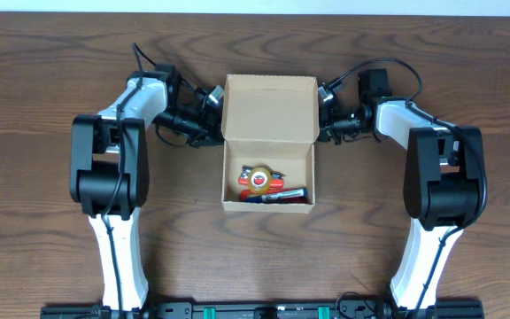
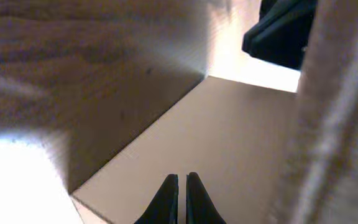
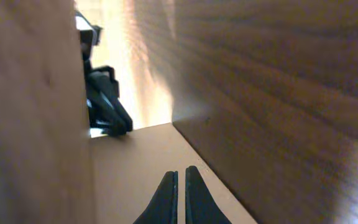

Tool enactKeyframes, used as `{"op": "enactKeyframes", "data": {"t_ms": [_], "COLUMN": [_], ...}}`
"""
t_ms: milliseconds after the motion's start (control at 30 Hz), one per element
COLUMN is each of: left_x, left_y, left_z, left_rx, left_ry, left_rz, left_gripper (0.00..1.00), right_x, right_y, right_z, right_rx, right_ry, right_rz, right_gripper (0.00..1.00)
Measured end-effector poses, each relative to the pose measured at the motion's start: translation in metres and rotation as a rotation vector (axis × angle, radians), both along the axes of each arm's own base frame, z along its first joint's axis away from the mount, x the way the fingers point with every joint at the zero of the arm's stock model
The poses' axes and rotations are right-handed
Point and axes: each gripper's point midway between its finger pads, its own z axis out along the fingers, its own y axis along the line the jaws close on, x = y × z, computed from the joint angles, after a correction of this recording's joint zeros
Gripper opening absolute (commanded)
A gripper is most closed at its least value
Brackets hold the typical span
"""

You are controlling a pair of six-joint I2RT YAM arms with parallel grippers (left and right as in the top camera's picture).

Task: Pack container
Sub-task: 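Push the lid flaps upward and inward with both grippers, then fold the lid down over the box with both grippers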

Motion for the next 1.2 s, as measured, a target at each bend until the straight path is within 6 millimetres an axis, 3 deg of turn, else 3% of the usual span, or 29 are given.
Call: {"op": "enactKeyframes", "data": {"t_ms": [267, 667, 967, 1200], "left_x": [0.006, 0.005, -0.001, -0.002], "left_y": [0.006, 0.007, 0.007, 0.016], "left_z": [0.026, 0.026, 0.028, 0.047], "left_rx": [0.058, 0.069, 0.069, 0.146], "left_ry": [-0.14, -0.139, -0.13, -0.221], "left_rz": [-0.028, -0.033, -0.047, -0.066], "left_gripper": [0.06, 0.06, 0.06, 0.06], "right_x": [-0.005, -0.006, -0.007, -0.009], "right_y": [0.006, 0.015, 0.015, 0.018], "right_z": [0.014, 0.058, 0.065, 0.069], "right_rx": [0.083, 0.329, 0.369, 0.375], "right_ry": [-0.052, -0.179, -0.174, -0.173], "right_rz": [0.049, 0.134, 0.144, 0.154], "right_gripper": [0.01, 0.01, 0.01, 0.01]}}
